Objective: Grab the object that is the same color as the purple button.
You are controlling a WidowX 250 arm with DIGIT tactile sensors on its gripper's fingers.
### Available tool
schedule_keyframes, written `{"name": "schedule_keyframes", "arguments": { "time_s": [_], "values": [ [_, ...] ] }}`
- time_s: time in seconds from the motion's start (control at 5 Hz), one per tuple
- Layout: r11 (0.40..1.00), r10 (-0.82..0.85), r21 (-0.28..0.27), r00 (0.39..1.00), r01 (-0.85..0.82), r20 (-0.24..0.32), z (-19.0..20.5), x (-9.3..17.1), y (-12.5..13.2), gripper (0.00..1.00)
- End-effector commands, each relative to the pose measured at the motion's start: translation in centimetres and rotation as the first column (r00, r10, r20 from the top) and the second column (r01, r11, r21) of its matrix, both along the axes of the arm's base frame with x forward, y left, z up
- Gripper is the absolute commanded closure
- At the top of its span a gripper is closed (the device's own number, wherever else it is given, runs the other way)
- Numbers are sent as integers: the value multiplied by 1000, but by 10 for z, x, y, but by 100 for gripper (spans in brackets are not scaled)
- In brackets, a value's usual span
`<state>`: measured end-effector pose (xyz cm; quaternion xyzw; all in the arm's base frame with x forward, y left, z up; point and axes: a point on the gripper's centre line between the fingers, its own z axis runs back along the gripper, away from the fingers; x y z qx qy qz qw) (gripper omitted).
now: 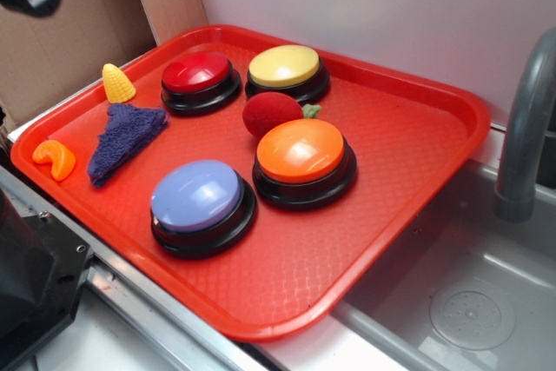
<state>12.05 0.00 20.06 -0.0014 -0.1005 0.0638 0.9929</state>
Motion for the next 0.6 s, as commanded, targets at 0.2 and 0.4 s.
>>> {"name": "schedule_keyframes", "arguments": {
  "time_s": [0.2,0.4],
  "values": [
    [962,273,-29,960,-272,53,-65,28,49,0],
    [952,306,-26,950,-305,59,-89,35,59,0]
  ]
}}
